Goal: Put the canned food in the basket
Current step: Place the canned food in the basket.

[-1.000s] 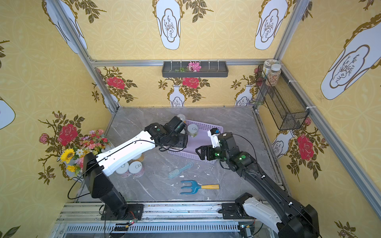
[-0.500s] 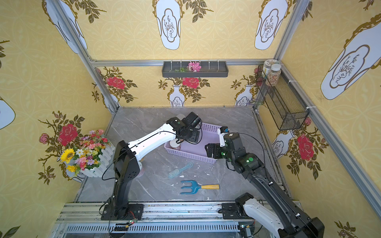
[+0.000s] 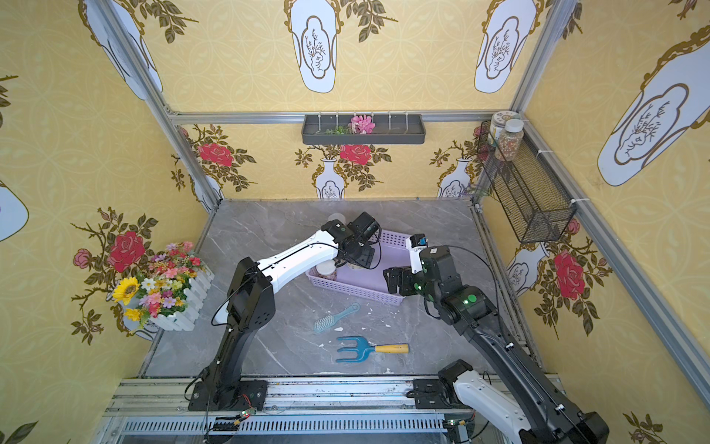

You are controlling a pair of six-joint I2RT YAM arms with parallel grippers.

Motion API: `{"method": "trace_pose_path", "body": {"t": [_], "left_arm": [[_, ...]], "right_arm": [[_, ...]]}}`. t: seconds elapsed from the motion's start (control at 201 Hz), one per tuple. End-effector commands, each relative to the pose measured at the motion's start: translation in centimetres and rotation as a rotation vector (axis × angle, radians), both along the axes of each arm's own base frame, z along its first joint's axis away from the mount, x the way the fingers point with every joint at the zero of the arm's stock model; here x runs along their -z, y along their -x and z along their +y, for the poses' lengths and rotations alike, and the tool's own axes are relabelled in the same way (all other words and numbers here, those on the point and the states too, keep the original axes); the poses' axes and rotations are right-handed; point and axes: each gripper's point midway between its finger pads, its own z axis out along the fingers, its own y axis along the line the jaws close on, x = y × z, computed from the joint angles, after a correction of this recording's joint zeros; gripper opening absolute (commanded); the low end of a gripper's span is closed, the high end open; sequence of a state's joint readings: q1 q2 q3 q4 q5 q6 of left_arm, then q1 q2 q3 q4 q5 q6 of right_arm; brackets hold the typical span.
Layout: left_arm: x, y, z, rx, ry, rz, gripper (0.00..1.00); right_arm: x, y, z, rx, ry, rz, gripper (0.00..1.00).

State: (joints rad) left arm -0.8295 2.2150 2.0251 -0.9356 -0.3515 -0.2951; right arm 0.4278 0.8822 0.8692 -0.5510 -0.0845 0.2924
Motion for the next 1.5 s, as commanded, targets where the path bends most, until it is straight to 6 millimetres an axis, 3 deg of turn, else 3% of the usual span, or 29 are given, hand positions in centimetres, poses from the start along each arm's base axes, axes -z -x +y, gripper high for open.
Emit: {"method": "trace_pose_path", "body": {"t": [0.0, 0.723, 1.107, 1.491], "left_arm": [[0.8, -0.8, -0.2, 0.004, -0.004, -0.016, 0.77], [2.3, -4.0, -0.7, 0.036, -0.038, -0.066, 0.77], [4.6, -3.9, 0.4, 0.021, -0.105, -0.049, 0.78], [5.0, -4.3, 0.7, 0.002, -0.102, -0.055, 0.93]], "right_arm": [[-0.1, 0.0, 0.0, 0.010, -0.018, -0.001, 0.97], [1.3, 0.5, 0.0, 0.009, -0.020, 0.039, 0.97], [1.5, 0.5, 0.1, 0.010, -0.023, 0.044, 0.97], [1.5, 0.5, 0.1, 0.008, -0.025, 0.048, 0.97]]}}
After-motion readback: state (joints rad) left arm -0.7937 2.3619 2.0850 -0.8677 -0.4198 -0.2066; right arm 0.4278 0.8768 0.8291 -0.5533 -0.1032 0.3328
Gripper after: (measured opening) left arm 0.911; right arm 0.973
